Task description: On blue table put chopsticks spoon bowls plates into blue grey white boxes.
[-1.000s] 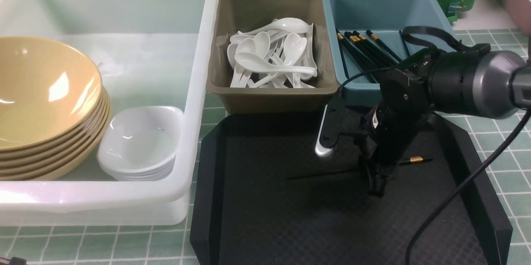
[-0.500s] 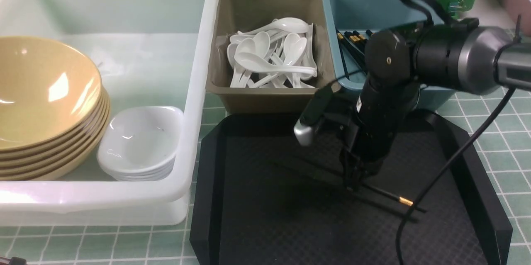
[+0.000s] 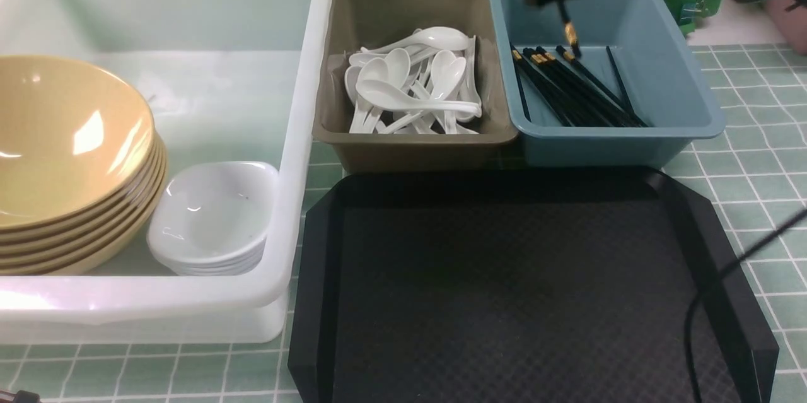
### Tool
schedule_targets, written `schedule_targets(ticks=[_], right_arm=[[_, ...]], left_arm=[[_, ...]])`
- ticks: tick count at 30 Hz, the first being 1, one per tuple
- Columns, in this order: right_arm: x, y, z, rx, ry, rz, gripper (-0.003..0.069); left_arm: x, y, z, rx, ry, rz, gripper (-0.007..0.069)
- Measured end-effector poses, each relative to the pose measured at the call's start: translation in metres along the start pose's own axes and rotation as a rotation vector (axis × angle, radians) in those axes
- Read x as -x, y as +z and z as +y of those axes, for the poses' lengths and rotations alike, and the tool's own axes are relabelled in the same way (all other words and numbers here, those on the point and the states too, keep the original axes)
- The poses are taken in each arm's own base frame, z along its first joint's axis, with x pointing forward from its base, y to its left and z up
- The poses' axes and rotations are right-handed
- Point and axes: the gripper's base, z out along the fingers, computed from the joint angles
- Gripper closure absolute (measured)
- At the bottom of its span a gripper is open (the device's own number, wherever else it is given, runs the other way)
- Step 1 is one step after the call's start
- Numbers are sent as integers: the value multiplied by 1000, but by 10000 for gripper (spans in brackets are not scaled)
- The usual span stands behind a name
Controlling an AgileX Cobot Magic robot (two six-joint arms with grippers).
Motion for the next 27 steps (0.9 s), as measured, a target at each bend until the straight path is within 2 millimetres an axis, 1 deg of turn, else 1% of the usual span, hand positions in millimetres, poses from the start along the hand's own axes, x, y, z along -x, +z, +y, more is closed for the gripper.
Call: schedule_targets(ticks=[1,4,6,7,8,9,11,12,13,14,15,16,19,20,21,22,23,24,25,27], right_arm=[[-14,16,-8,-29,52,2,588],[-41,40,-15,-46,111,55,587],[-81,65,-14,-38,161,176,571],[-83,66,-14,-37,162,184,568],[-97,72,-12,-28,170,241,533],[-101,73,-13,-26,173,259,515],[-103,74,-12,-23,177,270,438],[-102,73,-12,-24,176,268,422],[-98,71,-13,-23,172,262,364],[-95,67,-13,-18,161,268,337],[-94,66,-13,-17,154,269,329],[-84,55,-14,0,99,282,311],[-64,29,-16,42,-6,326,320],[-55,17,-17,52,-27,338,334],[-44,0,-18,64,-53,353,361],[-30,-24,-22,74,-77,365,404],[-27,-28,-22,75,-77,366,412],[-10,-61,-26,75,-105,355,482],[1,-86,-28,65,-121,328,538],[11,-120,-28,44,-127,272,601]], left_arm=[[0,0,0,0,0,0,620],[0,0,0,0,0,-1,620],[0,0,0,-1,0,-2,620],[0,0,0,-1,0,-2,620],[0,0,0,-1,0,-2,620],[0,0,0,-1,0,-2,620],[0,0,0,-1,-1,-2,620],[0,0,0,-1,-1,-2,620],[0,0,0,-1,-2,-3,620],[1,0,0,-3,-5,-6,620],[1,0,0,-3,-5,-7,620],[1,0,0,-4,-9,-9,620],[1,0,0,-4,-12,-9,620],[1,0,0,-4,-12,-8,620],[1,0,0,-4,-14,-8,620],[1,0,0,-4,-14,-8,620],[1,0,0,-4,-14,-8,620],[1,0,0,-4,-14,-8,620],[1,0,0,-4,-14,-8,620],[1,0,0,-4,-15,-8,620]])
